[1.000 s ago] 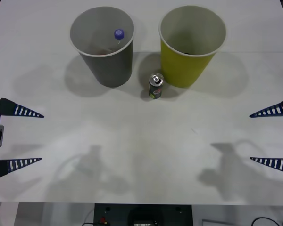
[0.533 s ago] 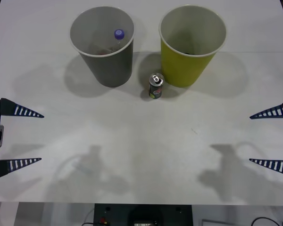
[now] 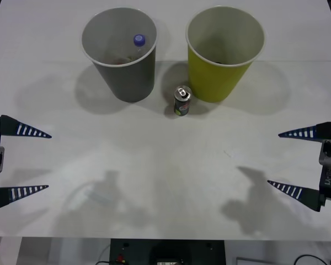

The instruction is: Put the can into the green bin and the plastic bottle into the gray bin

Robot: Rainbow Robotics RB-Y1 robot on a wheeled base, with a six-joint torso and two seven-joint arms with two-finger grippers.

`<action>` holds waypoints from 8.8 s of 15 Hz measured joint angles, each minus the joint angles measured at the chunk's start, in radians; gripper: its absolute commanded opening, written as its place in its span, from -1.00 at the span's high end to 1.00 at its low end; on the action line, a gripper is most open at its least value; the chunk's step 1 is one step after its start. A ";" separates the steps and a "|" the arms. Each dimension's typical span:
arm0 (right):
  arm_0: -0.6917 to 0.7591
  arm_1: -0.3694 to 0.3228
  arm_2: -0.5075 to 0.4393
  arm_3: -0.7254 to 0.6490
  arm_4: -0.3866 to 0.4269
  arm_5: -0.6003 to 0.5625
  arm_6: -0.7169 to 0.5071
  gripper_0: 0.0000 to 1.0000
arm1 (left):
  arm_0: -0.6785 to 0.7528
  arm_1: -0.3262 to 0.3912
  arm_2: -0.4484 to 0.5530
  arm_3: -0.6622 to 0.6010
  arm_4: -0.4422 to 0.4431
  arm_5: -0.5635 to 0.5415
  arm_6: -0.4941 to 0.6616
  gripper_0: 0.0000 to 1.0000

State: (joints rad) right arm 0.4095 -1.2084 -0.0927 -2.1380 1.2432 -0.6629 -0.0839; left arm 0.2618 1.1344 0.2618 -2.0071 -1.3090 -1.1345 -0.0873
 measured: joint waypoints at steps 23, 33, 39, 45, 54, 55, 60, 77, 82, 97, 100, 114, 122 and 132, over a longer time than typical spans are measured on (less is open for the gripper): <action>-0.629 -0.067 1.247 -0.026 -0.043 1.288 -0.287 -1.00 | 0.000 0.000 0.000 0.000 0.000 0.000 0.000 -1.00; -0.869 0.193 1.503 0.267 0.070 1.511 -0.554 -1.00 | 0.000 0.000 0.000 0.000 0.000 0.000 0.000 -1.00; -0.957 0.352 1.598 0.387 0.002 1.657 -0.568 -1.00 | 0.000 0.000 0.000 0.000 0.000 0.000 0.000 -1.00; -1.007 0.516 1.605 0.574 -0.033 1.690 -0.578 -1.00 | 0.000 0.000 0.000 0.000 0.000 0.000 0.000 -1.00; -1.078 0.690 1.565 0.784 -0.078 1.684 -0.576 -1.00 | 0.000 0.000 0.000 0.000 0.000 0.000 0.000 -1.00; -1.085 0.699 1.555 0.797 -0.078 1.673 -0.574 -1.00 | 0.000 0.000 0.000 0.000 0.000 0.000 0.000 -1.00; -1.117 0.749 1.528 0.870 -0.101 1.644 -0.569 -1.00 | 0.000 0.000 0.000 0.000 0.000 0.000 0.000 -1.00; -1.179 0.916 1.420 1.115 -0.178 1.622 -0.548 -1.00 | 0.000 0.000 0.000 0.000 0.000 0.000 0.000 -1.00; -1.191 0.925 1.405 1.118 -0.202 1.621 -0.529 -1.00 | 0.000 0.000 0.000 0.000 0.000 0.000 0.000 -1.00; -1.188 0.923 1.405 1.115 -0.210 1.606 -0.506 1.00 | 0.000 0.000 0.000 0.000 0.000 0.000 0.000 -1.00; -1.183 0.902 1.406 1.076 -0.205 1.607 -0.501 1.00 | 0.000 0.000 0.000 0.000 0.000 0.000 0.000 -1.00; -1.051 0.515 1.335 0.589 -0.173 1.314 -0.149 1.00 | 0.000 0.000 0.000 0.000 0.000 0.000 0.000 -1.00; -0.857 0.317 1.013 0.433 -0.173 0.766 0.042 1.00 | 0.000 0.000 0.000 0.000 0.000 0.000 0.000 -1.00; -0.696 0.202 0.543 0.413 0.061 0.028 -0.209 1.00 | 0.000 0.000 0.000 0.000 0.000 0.000 0.000 -1.00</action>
State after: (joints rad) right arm -0.2869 -1.0065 0.4504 -1.7250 1.3042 -0.6354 -0.2924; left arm 0.2618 1.1345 0.2618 -2.0071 -1.3090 -1.1345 -0.0873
